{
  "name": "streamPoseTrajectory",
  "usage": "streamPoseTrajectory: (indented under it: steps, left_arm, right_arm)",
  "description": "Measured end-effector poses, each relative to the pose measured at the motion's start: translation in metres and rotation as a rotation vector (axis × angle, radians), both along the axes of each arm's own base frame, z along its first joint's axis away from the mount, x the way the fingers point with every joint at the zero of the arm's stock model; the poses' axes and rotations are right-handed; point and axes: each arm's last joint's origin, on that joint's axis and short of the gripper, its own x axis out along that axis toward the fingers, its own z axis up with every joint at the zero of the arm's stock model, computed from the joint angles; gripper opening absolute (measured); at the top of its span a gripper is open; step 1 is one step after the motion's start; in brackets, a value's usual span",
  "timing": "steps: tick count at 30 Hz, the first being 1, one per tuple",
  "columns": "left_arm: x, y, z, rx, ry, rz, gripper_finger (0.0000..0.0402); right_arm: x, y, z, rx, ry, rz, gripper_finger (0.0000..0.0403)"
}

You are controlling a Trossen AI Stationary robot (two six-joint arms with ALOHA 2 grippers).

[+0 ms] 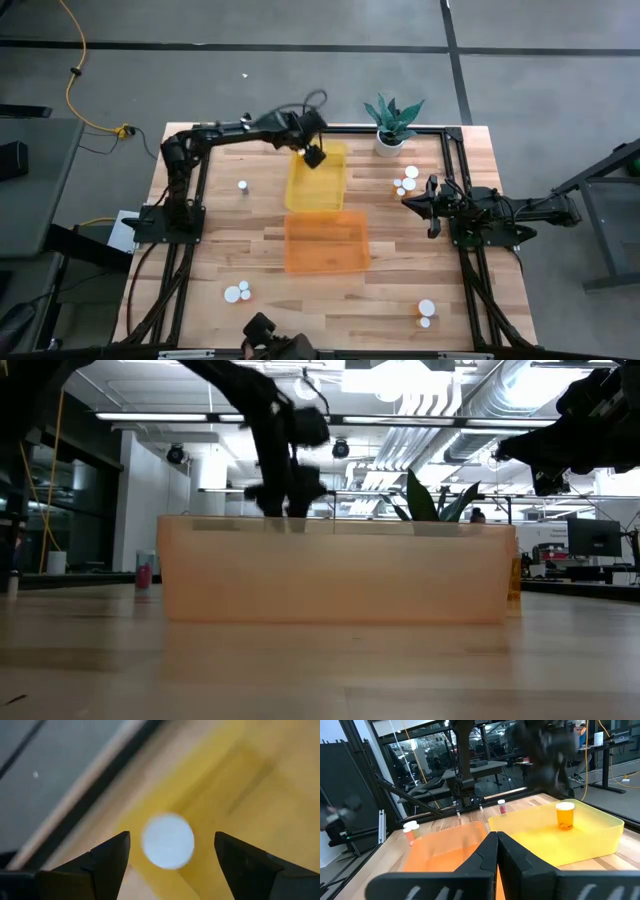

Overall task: Pick and place medicine bottles into bin by pill shape (circle, oval)
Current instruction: Put the orange capsule bottle into the yellow bin

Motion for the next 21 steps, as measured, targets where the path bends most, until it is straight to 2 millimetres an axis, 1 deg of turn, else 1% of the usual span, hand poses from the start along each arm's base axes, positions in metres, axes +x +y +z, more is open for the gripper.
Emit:
streamPoseTrajectory:
  steps: [3, 5, 8, 10, 11, 13, 16, 18, 21]
  left_arm:
    - [-0.010, -0.005, 0.048, 0.071, -0.106, 0.004, 0.0280]
    - [-0.018, -0.017, 0.077, 0.128, -0.195, -0.012, 0.0280]
    - [-0.027, -0.050, 0.114, 0.240, -0.356, -0.104, 0.0280]
    - [-0.035, -0.078, 0.126, 0.309, -0.454, -0.193, 0.0280]
    - [-0.039, -0.092, 0.127, 0.342, -0.504, -0.239, 0.0280]
    - [-0.050, -0.121, 0.123, 0.400, -0.591, -0.334, 0.0280]
    - [-0.072, -0.157, 0.106, 0.479, -0.726, -0.451, 0.0280]
    - [-0.089, -0.174, 0.093, 0.529, -0.819, -0.503, 0.0280]
    - [-0.114, -0.192, 0.071, 0.569, -0.952, -0.591, 0.0280]
  right_arm:
    - [0.000, 0.000, 0.000, 0.000, 0.000, 0.000, 0.0000]
    - [0.000, 0.000, 0.000, 0.000, 0.000, 0.000, 0.0000]
    - [0.000, 0.000, 0.000, 0.000, 0.000, 0.000, 0.0000]
    - [0.000, 0.000, 0.000, 0.000, 0.000, 0.000, 0.0000]
    - [0.000, 0.000, 0.000, 0.000, 0.000, 0.000, 0.0000]
    - [0.000, 0.000, 0.000, 0.000, 0.000, 0.000, 0.0000]
    - [0.000, 0.000, 0.000, 0.000, 0.000, 0.001, 0.0000]
    - [0.000, 0.000, 0.000, 0.000, 0.000, 0.000, 0.0000]
    - [0.000, 0.000, 0.000, 0.000, 0.000, 0.000, 0.0000]
